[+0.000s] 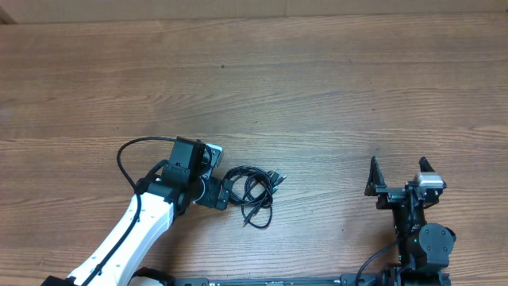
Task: Untangle cables
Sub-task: 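Lower the left gripper onto the cable bundle and close on the loops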
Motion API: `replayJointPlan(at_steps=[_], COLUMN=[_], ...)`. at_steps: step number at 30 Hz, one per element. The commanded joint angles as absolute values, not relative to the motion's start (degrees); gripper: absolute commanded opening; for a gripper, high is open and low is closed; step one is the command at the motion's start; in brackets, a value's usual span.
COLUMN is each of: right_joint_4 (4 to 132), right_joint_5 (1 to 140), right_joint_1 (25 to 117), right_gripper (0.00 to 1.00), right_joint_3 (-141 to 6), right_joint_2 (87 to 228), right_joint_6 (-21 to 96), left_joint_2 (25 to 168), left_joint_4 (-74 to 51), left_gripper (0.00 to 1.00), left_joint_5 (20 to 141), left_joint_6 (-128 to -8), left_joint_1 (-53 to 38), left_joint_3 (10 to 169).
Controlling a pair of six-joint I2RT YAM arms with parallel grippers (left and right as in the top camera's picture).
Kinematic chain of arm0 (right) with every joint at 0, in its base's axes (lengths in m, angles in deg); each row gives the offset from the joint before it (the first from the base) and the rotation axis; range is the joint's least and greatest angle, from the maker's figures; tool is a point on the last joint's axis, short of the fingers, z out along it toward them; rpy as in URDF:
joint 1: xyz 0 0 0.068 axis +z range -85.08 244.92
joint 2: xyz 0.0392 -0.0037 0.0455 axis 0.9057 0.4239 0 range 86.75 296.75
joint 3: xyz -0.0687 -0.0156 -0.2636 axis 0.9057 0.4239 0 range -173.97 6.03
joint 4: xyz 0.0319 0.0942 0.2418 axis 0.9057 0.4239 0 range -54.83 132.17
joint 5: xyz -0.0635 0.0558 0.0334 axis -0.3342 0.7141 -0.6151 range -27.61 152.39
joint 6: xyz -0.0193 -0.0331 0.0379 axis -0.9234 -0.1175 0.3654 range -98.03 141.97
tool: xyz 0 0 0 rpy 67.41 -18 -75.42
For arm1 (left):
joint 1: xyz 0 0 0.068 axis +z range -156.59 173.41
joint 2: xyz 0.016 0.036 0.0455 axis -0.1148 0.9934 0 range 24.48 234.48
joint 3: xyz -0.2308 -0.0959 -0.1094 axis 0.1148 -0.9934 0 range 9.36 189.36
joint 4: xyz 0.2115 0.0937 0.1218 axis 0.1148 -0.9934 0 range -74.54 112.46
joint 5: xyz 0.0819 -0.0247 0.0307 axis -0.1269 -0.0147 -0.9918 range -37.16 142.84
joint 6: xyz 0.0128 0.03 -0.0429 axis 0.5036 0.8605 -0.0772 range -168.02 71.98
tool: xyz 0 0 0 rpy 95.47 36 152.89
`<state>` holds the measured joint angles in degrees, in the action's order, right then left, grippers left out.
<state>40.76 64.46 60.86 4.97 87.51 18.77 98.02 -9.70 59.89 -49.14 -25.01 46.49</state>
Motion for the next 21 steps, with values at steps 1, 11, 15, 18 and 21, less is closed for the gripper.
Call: replayJointPlan(at_steps=[1, 11, 15, 18, 21], right_joint_4=[40.5, 40.5, 40.5, 40.5, 40.5], right_joint_5=[63.9, 63.9, 63.9, 63.9, 63.9], right_joint_1=[60.7, 60.7, 60.7, 60.7, 60.7], right_gripper=[1.00, 1.00, 1.00, 1.00, 1.00], right_joint_3=[5.3, 5.3, 5.3, 5.3, 5.3], right_joint_2=[87.2, 87.2, 87.2, 87.2, 87.2], right_joint_6=[19.0, 19.0, 19.0, 19.0, 19.0], left_joint_2=[98.6, 102.3, 103.9, 104.6, 104.9], left_joint_4=[-9.2, -3.1, -2.4, -2.1, -2.0], left_gripper=[1.00, 1.00, 1.00, 1.00, 1.00], left_joint_5=[60.0, 60.6, 61.6, 61.4, 61.3], left_joint_6=[-48.8, -45.4, -44.8, -44.5, -44.1], left_joint_1=[-25.4, -26.2, -27.7, -29.0, -29.9], left_joint_3=[47.7, 47.7, 47.7, 47.7, 47.7])
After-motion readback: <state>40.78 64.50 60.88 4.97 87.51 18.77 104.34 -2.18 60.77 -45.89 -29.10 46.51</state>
